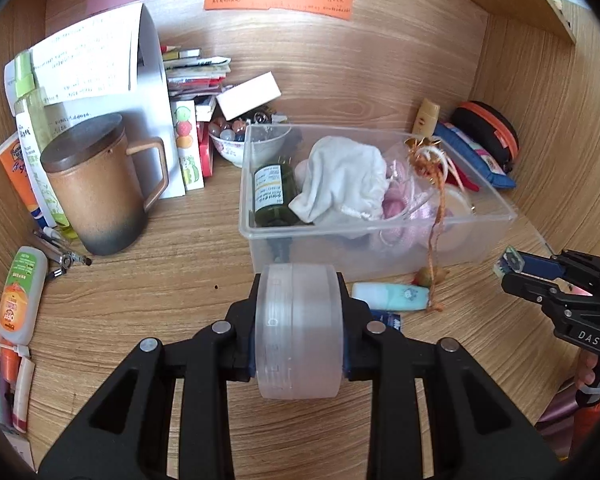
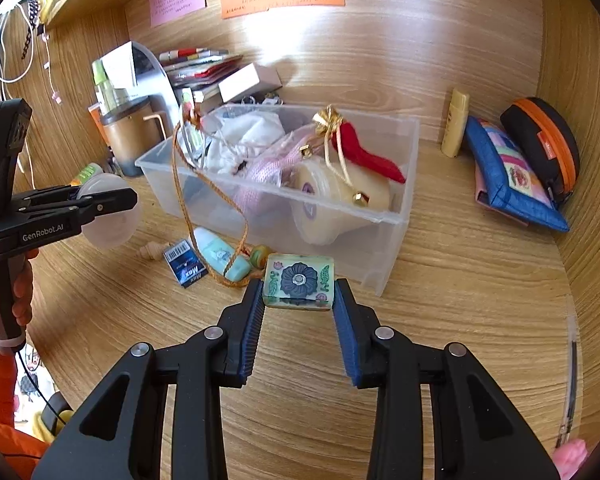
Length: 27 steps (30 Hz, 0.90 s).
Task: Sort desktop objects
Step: 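Carry the white container with the left gripper while the right carries the green tile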
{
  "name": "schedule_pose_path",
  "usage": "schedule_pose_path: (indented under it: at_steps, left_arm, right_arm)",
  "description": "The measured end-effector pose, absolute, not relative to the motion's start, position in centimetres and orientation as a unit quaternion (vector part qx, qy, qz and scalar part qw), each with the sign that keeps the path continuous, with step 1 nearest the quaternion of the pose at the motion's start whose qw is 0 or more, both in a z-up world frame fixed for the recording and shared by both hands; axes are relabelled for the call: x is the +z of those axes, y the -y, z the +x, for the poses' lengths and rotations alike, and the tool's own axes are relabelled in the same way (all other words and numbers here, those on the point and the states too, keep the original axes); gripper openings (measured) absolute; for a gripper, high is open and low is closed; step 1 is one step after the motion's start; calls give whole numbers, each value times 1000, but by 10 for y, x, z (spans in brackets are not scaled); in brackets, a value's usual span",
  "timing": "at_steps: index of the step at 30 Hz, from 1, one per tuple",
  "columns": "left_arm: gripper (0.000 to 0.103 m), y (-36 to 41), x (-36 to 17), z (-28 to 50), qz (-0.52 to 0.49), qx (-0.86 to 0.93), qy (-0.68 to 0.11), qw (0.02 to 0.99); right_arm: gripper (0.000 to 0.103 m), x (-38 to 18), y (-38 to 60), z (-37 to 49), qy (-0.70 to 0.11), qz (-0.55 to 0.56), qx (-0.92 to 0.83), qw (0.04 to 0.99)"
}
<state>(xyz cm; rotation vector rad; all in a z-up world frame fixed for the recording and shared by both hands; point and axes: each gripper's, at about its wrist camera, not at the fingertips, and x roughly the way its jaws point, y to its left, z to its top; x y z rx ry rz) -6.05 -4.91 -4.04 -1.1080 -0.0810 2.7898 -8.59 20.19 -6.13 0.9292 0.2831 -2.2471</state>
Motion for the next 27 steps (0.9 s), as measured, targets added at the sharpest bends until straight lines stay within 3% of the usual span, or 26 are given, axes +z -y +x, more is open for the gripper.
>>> schedule_pose_path:
  at_steps: [27]
  left_arm:
    - [29,49,-6,-100,-335,939,51,63]
  right_arm:
    - [32,-35,-210,-130,-98,335,-868,352]
